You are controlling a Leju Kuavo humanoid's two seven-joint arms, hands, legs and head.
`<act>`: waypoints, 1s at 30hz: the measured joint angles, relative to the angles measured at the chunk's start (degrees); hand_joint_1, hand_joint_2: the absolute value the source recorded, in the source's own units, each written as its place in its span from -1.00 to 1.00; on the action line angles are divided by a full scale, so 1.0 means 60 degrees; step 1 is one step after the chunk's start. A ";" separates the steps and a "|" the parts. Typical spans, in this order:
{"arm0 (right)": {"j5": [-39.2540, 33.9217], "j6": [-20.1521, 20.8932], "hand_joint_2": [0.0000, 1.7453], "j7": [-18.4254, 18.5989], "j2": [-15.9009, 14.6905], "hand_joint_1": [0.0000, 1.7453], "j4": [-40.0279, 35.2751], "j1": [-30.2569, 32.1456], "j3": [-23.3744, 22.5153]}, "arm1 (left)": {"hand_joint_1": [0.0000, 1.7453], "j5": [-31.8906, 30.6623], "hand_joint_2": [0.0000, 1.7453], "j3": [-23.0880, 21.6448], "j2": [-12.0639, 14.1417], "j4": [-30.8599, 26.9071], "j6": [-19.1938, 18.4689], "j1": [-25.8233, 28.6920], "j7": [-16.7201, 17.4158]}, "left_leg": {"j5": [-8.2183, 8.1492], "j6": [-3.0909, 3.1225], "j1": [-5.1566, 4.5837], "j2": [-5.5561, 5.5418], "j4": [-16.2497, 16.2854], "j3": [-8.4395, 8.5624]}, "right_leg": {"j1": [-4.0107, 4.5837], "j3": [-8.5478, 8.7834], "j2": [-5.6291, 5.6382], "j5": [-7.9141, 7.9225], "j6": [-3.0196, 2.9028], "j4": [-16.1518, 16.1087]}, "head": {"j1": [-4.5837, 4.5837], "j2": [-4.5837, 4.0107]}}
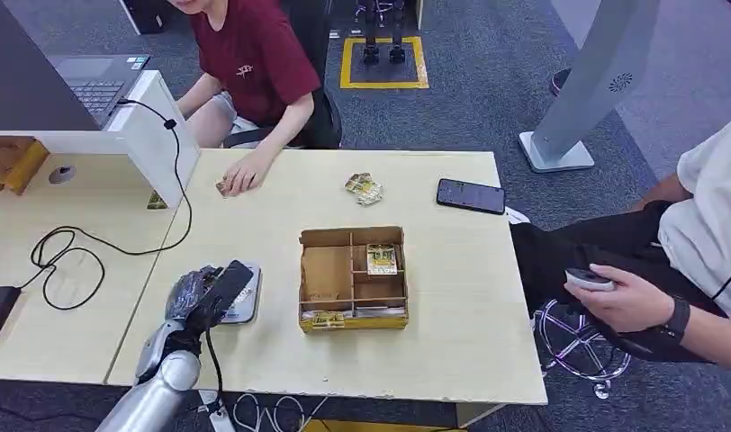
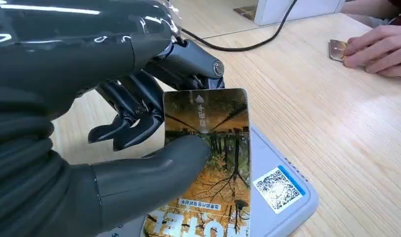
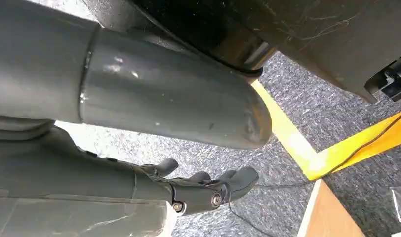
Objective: Pass the card to the sensor for recognition and then transmit it.
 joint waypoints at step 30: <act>0.0011 0.0383 -1.00 0.0105 0.0000 -1.00 -0.0044 -0.0122 0.0248 | 1.00 0.2331 1.00 0.0678 -0.0182 -0.2025 0.1745 -0.0391 -0.3089 | 0.0002 0.0002 0.0000 -0.0001 0.0002 -0.0002 | 0.0000 -0.0002 0.0000 0.0001 0.0001 0.0000 | 0.0000 0.0000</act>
